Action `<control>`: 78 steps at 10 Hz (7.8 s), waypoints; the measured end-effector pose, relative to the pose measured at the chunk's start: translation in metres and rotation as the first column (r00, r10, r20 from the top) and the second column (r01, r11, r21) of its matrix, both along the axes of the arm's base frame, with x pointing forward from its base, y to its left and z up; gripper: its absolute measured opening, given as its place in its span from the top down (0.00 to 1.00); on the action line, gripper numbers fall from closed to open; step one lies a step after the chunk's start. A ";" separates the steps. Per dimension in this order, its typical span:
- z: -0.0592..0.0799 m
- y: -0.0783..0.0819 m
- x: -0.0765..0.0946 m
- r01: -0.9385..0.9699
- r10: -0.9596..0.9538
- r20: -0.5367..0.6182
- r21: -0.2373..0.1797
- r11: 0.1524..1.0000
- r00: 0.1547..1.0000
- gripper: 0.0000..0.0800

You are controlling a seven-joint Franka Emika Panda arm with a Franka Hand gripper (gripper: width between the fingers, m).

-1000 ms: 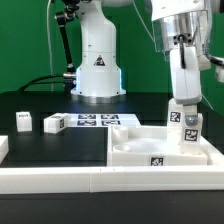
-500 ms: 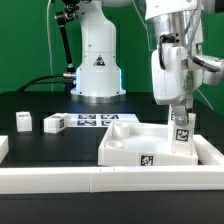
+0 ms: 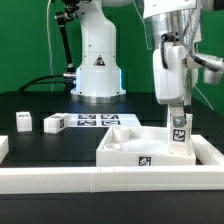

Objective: Assemble square table

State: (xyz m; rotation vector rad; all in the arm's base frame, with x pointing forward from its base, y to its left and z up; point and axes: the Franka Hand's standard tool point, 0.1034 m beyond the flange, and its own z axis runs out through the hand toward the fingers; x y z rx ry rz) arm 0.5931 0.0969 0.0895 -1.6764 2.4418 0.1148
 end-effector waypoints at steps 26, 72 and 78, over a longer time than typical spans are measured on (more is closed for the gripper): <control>0.005 -0.082 -0.036 -0.884 0.889 -0.015 -0.113 0.453 0.458 0.19; -0.063 -0.126 -0.060 -0.574 0.580 -0.191 -0.091 -0.814 -0.792 0.93; -0.059 -0.118 -0.048 -0.145 0.147 -0.168 -0.024 -0.989 -0.975 0.93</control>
Offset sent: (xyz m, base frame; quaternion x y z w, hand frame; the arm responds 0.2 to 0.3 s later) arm -0.0166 -0.0180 0.0183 0.0023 -0.0307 0.0344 0.9989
